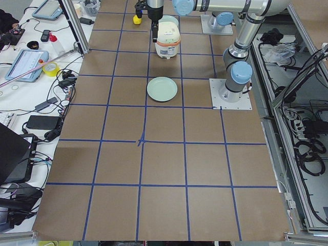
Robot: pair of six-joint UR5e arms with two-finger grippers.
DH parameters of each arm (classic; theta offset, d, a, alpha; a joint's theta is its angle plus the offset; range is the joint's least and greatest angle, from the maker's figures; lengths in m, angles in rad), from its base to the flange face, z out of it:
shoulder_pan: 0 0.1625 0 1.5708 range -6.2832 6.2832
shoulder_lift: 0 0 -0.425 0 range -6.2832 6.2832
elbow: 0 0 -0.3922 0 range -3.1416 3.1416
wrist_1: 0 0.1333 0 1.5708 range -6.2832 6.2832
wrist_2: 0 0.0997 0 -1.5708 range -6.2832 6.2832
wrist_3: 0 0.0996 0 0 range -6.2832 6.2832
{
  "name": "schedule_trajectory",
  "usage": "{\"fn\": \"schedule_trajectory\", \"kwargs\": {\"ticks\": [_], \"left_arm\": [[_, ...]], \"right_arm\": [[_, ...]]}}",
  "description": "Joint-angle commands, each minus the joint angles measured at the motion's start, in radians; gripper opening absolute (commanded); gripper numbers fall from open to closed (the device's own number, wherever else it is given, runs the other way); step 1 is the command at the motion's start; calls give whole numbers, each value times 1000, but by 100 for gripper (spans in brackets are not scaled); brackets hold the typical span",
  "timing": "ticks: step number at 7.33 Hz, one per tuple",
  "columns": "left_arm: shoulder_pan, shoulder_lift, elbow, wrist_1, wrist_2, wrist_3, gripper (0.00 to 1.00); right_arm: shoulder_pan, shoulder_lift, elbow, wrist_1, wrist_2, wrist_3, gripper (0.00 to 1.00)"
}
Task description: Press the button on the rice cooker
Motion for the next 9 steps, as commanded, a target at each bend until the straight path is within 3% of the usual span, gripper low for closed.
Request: {"fn": "schedule_trajectory", "kwargs": {"ticks": [1,8,9], "left_arm": [[0,0,0,0,0,0,100],[0,0,0,0,0,0,100],[0,0,0,0,0,0,100]], "right_arm": [[0,0,2,0,-1,-1,100],[17,2,11,-11,19,100,100],[54,15,15,-14,20,120,82]]}}
